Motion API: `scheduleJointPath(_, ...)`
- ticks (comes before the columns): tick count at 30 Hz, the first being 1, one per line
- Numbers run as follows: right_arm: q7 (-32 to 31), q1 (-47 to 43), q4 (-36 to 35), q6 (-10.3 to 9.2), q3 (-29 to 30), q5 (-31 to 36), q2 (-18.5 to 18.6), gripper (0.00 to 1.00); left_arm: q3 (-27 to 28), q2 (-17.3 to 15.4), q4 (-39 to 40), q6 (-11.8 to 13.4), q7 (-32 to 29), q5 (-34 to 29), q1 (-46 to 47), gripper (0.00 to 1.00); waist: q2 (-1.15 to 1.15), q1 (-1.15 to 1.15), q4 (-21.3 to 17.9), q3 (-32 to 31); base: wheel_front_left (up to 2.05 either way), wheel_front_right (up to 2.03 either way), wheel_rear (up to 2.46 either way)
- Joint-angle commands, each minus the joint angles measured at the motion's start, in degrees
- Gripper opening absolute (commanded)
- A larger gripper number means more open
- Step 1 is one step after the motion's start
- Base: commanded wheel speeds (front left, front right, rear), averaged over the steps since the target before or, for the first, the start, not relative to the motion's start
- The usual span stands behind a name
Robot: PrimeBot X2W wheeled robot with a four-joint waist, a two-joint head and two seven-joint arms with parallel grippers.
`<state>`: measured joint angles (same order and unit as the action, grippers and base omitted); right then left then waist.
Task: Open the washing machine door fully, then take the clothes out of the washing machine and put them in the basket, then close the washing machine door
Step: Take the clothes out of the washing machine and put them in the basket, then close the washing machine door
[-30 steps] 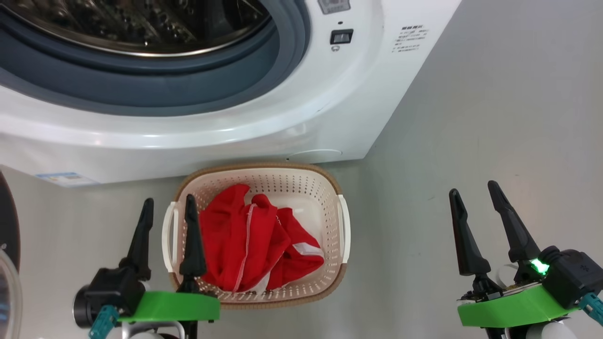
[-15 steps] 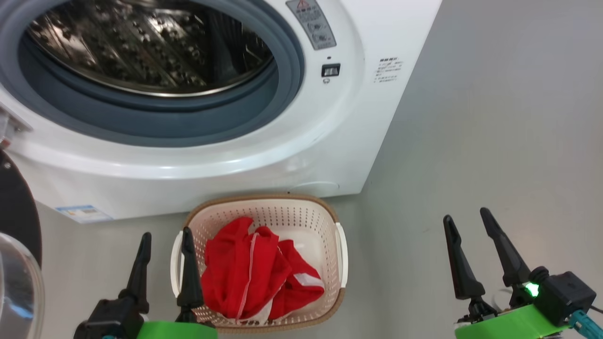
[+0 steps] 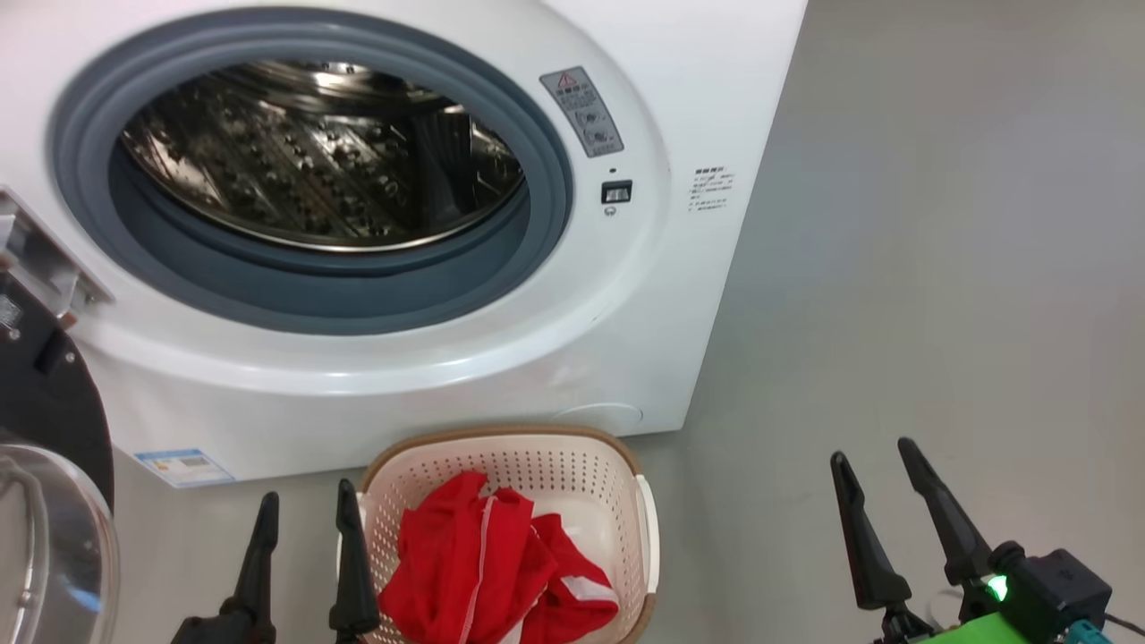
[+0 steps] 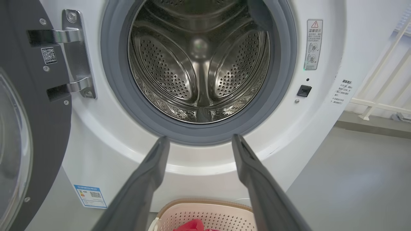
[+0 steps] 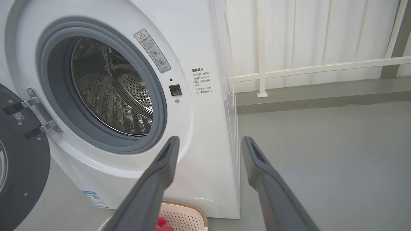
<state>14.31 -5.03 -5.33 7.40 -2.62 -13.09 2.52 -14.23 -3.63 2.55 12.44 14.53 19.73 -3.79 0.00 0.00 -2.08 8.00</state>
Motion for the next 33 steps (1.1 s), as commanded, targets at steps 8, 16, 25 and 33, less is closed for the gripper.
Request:
scheduleJointPath(8,0.7,-0.8,-0.6,0.09,-1.4,1.0,0.4,1.00,2.2,-0.9,2.3,1.7,0.2,-0.8,-1.1,1.00,0.00,0.00,-0.1,-3.1,0.00,0.00,0.00)
scheduleJointPath(16,0.7,-1.3,0.0,0.09,-0.8,0.9,0.4,1.00,3.3,-0.9,2.5,2.7,0.3,-0.5,-2.0,1.00,0.00,0.00,0.0,-4.5,0.00,0.00,0.00)
scheduleJointPath(25,0.7,-2.3,0.3,0.09,-0.9,0.1,0.4,1.00,3.1,-1.6,2.2,0.7,0.3,0.6,-2.7,1.00,0.00,0.00,0.1,-5.8,0.00,0.00,0.00)
scheduleJointPath(33,0.7,-3.5,0.8,0.09,0.0,-0.1,0.4,1.00,3.6,-1.9,1.3,-0.1,0.4,1.0,-3.5,1.00,0.00,0.00,-0.2,-7.2,0.00,0.00,0.00)
